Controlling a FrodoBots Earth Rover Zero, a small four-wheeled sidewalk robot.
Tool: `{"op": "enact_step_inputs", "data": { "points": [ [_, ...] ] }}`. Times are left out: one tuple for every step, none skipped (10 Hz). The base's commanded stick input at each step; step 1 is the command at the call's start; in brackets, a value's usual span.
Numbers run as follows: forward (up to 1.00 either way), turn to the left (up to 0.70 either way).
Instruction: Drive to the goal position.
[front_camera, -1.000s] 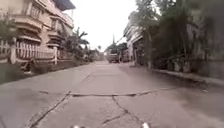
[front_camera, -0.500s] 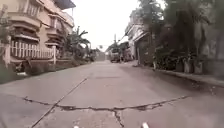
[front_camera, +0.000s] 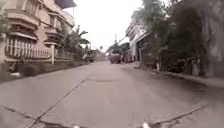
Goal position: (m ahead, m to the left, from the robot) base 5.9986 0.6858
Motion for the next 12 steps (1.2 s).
{"op": "enact_step_inputs", "data": {
  "points": [
    [0.85,0.01],
    [0.85,0.01],
    [0.85,0.01],
    [0.85,0.01],
    [0.85,0.01],
    [0.85,0.01],
    [0.85,0.01],
    [0.85,0.01],
    [0.85,0.01],
    [0.85,0.01],
    [0.85,0.01],
    [0.85,0.01]
  ]
}}
